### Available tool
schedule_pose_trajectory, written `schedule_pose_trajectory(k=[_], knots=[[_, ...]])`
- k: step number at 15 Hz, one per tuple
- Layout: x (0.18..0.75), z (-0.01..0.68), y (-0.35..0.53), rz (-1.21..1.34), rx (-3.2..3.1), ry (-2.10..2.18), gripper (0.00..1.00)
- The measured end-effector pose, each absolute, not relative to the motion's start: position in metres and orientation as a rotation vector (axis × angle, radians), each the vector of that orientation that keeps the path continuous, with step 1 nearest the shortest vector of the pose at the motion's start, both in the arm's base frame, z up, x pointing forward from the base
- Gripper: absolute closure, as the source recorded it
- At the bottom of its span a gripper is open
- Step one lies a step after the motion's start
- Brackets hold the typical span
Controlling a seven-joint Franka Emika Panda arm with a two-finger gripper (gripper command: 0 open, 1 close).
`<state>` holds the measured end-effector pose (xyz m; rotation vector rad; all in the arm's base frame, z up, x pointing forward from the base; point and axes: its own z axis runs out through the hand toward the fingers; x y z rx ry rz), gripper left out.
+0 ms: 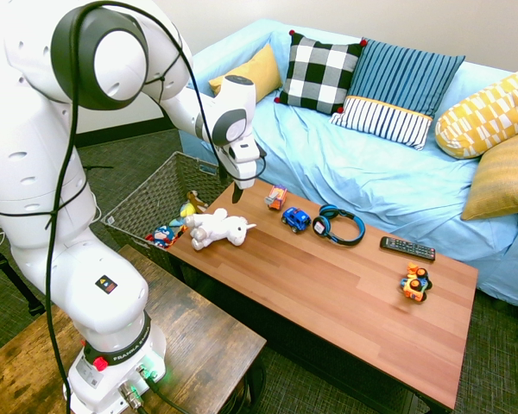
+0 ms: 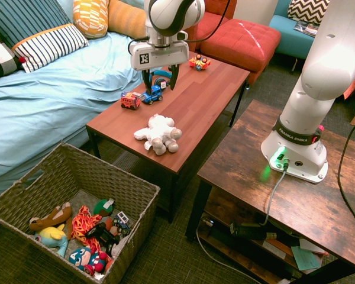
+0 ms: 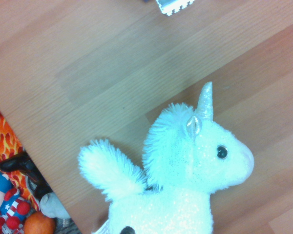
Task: Put the stuffed toy in the basket
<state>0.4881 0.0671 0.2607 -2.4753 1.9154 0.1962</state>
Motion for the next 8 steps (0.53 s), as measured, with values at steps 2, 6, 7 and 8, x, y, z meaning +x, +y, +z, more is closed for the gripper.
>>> schedule_pose_trajectory(k=[2,6,7,8], knots=[[0.492,0.241,0.069,0.22,-2.44,1.967,0.0],[0.494,0.199,0.09,0.273,-2.428,2.039,0.0],[0.497,0.188,0.093,0.283,-2.43,2.05,0.0],[0.501,0.177,0.093,0.292,-2.43,2.062,0.0]])
